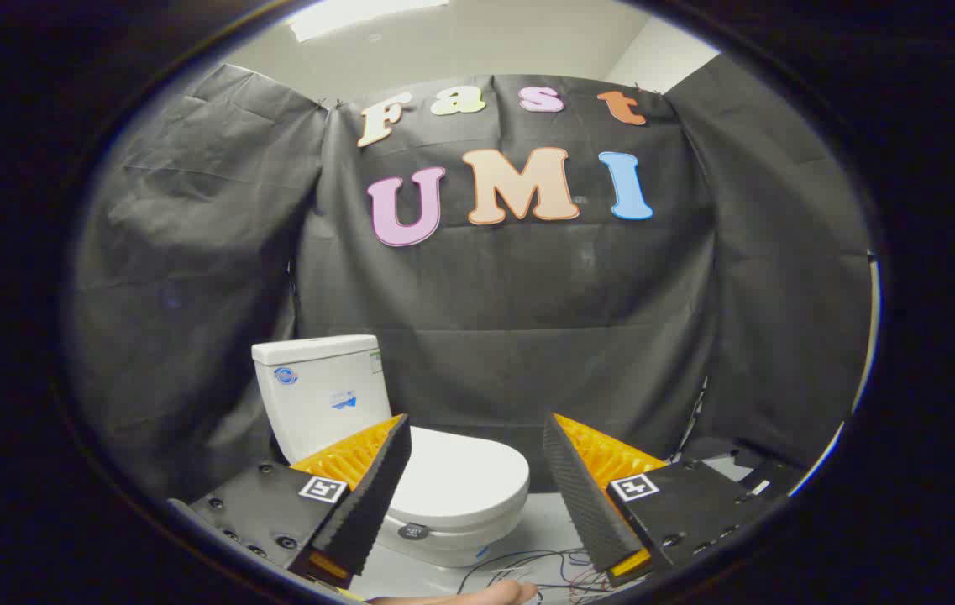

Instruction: Open the toilet lid.

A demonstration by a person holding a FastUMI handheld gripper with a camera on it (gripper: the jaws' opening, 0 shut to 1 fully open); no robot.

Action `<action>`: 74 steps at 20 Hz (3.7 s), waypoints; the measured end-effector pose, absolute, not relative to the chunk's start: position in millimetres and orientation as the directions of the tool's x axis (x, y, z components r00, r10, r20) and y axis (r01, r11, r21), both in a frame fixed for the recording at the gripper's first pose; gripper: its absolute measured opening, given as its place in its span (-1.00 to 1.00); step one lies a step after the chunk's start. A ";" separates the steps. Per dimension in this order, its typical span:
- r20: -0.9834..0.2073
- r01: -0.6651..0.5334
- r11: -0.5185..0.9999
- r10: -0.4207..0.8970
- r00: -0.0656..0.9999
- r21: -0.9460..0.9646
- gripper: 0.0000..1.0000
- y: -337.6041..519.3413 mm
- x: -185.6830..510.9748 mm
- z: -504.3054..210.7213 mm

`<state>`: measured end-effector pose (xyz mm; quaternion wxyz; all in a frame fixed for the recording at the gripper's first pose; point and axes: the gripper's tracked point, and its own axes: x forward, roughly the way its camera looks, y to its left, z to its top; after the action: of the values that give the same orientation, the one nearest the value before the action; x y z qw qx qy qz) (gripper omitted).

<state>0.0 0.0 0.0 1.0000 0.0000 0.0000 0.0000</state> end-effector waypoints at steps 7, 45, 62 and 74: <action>-0.003 0.000 1.000 0.000 1.000 -0.005 0.96 -0.4 -0.4 -0.7; -0.096 0.010 0.968 0.015 0.995 0.249 0.96 39.1 120.8 -114.8; -0.346 0.327 0.398 -0.025 0.938 0.857 0.79 70.7 93.1 -267.8; -0.507 0.474 0.239 0.100 0.856 0.848 -0.69 106.9 111.2 -335.9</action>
<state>111.2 106.9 -335.9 0.7505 0.6041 0.2375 -0.1244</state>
